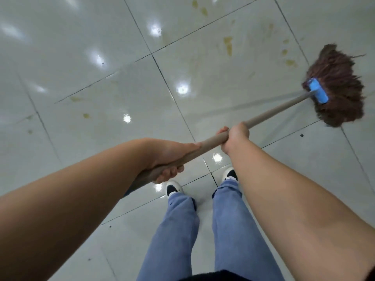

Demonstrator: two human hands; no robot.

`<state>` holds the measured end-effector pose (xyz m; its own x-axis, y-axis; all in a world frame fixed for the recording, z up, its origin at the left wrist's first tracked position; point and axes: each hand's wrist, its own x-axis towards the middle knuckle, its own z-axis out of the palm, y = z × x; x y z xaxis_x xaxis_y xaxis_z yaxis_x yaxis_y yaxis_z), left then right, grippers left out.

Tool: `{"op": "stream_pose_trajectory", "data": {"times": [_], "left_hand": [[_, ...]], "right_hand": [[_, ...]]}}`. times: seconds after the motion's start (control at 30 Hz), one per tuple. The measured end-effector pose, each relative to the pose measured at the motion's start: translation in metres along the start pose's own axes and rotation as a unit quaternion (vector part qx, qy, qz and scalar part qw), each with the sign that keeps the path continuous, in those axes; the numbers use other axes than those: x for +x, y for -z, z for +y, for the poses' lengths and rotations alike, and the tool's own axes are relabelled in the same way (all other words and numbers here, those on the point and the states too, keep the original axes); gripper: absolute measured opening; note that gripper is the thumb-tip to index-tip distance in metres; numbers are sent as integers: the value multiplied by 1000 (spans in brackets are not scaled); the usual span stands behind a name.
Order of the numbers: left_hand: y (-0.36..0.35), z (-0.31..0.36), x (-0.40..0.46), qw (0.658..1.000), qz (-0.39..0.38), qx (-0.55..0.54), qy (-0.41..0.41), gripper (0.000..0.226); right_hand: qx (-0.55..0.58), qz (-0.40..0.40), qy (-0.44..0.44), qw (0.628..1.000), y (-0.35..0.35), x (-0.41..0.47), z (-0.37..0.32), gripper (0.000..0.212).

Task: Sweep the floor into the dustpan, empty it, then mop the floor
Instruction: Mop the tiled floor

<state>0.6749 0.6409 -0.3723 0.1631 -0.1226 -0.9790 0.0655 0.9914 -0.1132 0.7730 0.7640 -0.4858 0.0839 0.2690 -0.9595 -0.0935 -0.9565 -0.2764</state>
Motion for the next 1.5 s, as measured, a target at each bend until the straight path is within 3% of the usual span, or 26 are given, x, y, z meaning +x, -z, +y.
{"op": "stream_pose_trajectory", "data": {"times": [0.2, 0.33, 0.6, 0.87, 1.3, 1.5], "left_hand": [[38, -137, -29, 998, 22, -20, 49, 69], [27, -189, -24, 997, 7, -47, 63, 69], [-1, -131, -18, 998, -3, -58, 30, 67], [-30, 52, -10, 1000, 4, -13, 16, 69], [-102, 552, -22, 996, 23, 58, -62, 66], [-132, 659, -19, 992, 5, 73, -100, 64]], "right_hand": [[-47, 12, -50, 998, -44, -68, 123, 30], [-107, 31, -86, 990, -40, -83, 166, 35], [-110, 30, -64, 991, -18, -62, 109, 36], [-46, 35, -42, 997, 9, 9, -59, 40], [61, 44, 27, 997, 70, 169, -526, 41], [71, 75, 34, 994, 99, 203, -628, 38]]}}
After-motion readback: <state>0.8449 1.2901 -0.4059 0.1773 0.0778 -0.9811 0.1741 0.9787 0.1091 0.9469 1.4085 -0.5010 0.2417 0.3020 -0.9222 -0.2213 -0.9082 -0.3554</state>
